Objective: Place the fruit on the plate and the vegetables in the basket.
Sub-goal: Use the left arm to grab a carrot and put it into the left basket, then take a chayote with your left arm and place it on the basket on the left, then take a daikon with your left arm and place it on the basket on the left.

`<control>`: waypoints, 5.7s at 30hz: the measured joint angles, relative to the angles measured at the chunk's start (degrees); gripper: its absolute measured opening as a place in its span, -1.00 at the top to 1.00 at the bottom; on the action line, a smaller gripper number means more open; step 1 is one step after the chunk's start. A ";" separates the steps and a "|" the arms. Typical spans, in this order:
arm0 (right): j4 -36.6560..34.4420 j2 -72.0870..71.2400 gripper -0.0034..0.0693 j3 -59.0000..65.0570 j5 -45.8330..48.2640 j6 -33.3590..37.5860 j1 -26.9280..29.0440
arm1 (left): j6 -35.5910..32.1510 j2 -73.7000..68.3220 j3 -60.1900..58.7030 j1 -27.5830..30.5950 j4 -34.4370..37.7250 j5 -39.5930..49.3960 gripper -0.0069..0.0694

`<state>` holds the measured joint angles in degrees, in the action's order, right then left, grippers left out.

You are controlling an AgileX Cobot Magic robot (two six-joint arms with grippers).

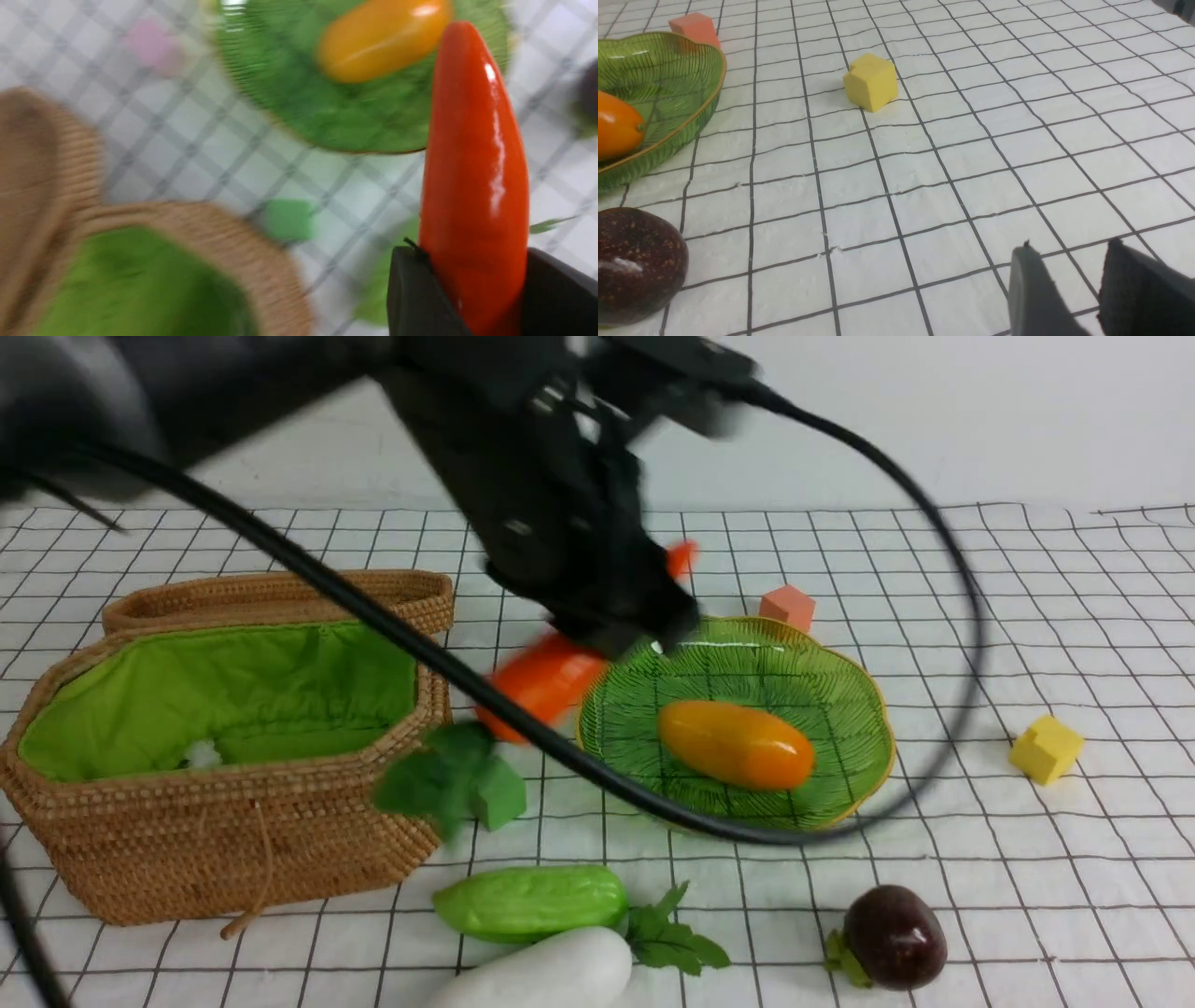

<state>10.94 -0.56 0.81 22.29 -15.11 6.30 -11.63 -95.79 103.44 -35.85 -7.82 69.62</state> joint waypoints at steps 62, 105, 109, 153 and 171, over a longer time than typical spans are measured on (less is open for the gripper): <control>0.00 0.00 0.25 0.00 0.00 -0.13 0.00 | -29.93 -18.23 -21.20 5.65 17.72 -11.77 -0.60; 0.00 0.00 0.24 0.00 0.00 -0.31 0.00 | -22.36 2.97 -20.67 25.29 7.06 -5.38 -0.93; 0.00 0.00 0.24 0.00 0.00 -0.31 0.00 | -24.03 7.00 -20.61 17.81 16.69 -6.16 -0.93; 0.00 0.00 0.24 0.00 0.00 -0.19 0.00 | -21.87 0.97 -4.41 21.08 -2.00 1.61 -0.51; 0.00 0.00 0.23 0.00 0.00 -0.19 0.00 | -26.73 3.16 -28.06 30.12 4.47 -13.01 -0.92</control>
<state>10.94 -0.56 0.81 22.29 -15.30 6.30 -38.37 -92.63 75.39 -5.72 -3.36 56.61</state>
